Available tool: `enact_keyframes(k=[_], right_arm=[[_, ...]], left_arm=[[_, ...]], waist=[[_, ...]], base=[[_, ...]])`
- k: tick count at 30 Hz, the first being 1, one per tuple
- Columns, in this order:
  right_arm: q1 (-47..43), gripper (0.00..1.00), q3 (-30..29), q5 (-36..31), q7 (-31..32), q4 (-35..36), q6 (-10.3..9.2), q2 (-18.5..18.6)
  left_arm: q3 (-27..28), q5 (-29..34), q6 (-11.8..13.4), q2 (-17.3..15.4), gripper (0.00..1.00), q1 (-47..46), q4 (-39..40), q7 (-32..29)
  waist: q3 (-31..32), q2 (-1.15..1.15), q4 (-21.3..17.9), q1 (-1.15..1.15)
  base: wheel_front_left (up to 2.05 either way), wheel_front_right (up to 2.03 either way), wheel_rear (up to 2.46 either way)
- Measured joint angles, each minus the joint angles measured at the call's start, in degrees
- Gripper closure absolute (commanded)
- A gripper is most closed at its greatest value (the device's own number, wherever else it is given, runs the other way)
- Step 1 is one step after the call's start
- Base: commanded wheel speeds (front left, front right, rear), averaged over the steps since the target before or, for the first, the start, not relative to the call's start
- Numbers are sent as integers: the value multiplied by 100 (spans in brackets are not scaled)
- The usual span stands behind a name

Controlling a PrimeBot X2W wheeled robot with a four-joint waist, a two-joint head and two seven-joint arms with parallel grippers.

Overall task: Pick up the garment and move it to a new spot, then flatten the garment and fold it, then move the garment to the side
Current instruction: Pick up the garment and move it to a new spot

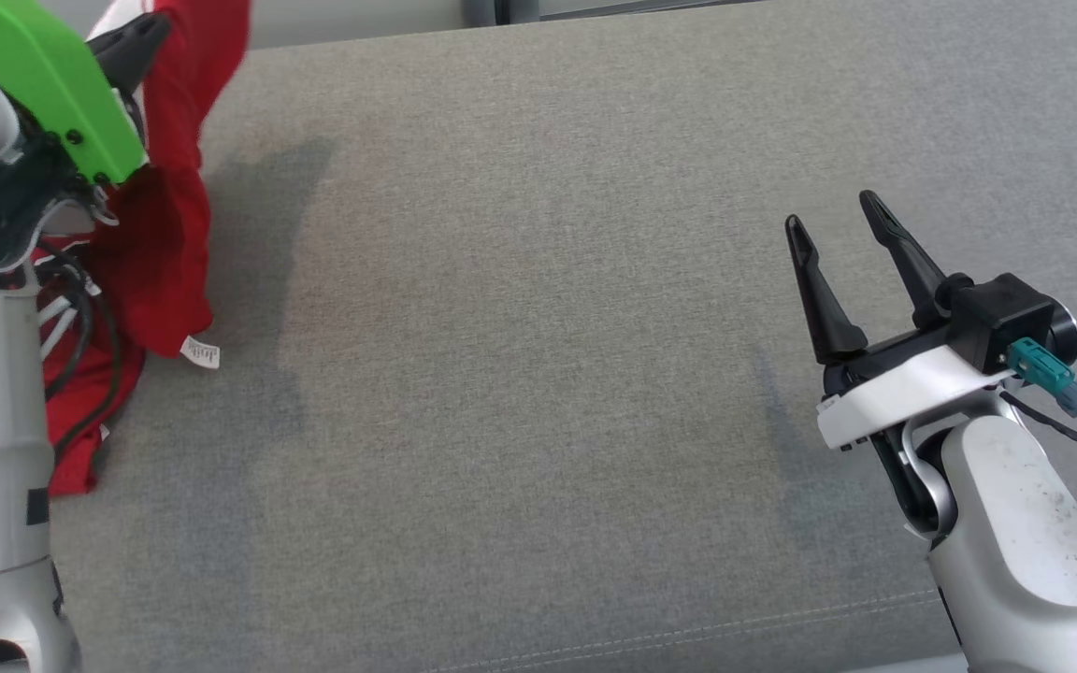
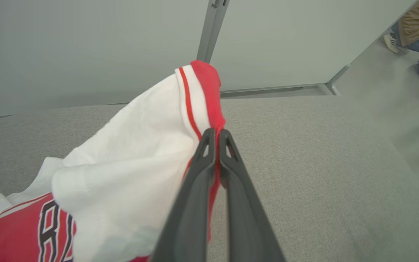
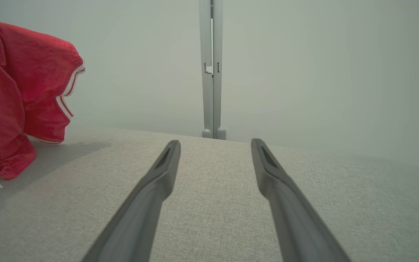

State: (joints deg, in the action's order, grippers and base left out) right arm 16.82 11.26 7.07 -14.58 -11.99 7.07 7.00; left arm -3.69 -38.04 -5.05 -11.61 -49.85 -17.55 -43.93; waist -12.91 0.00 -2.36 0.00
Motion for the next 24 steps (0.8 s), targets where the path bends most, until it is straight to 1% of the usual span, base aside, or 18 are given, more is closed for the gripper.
enact_keyframes(k=[5, 10, 16, 24], right_arm=[[-1, 0, -14, 46, 0, 1, 0, -78], [-4, 0, -29, 55, 0, 26, 0, -153], [-11, 0, -91, 107, 0, 70, 0, -204], [-46, 0, -127, 244, 0, 224, 0, -339]], left_arm=[[-316, -66, -5, 352, 100, -70, 149, -211], [-627, -71, -27, 580, 100, -64, 167, -417], [-948, -147, -31, 954, 100, -55, 232, -546], [-1416, 3, -1, 980, 100, -57, 64, -587]], waist=[[73, 0, -264, 0], [128, 0, -582, 0], [156, 0, -1018, 0], [134, 0, -1647, 0]], base=[[0, 0, 0], [0, 0, 0], [0, 0, 0], [0, 0, 0]])
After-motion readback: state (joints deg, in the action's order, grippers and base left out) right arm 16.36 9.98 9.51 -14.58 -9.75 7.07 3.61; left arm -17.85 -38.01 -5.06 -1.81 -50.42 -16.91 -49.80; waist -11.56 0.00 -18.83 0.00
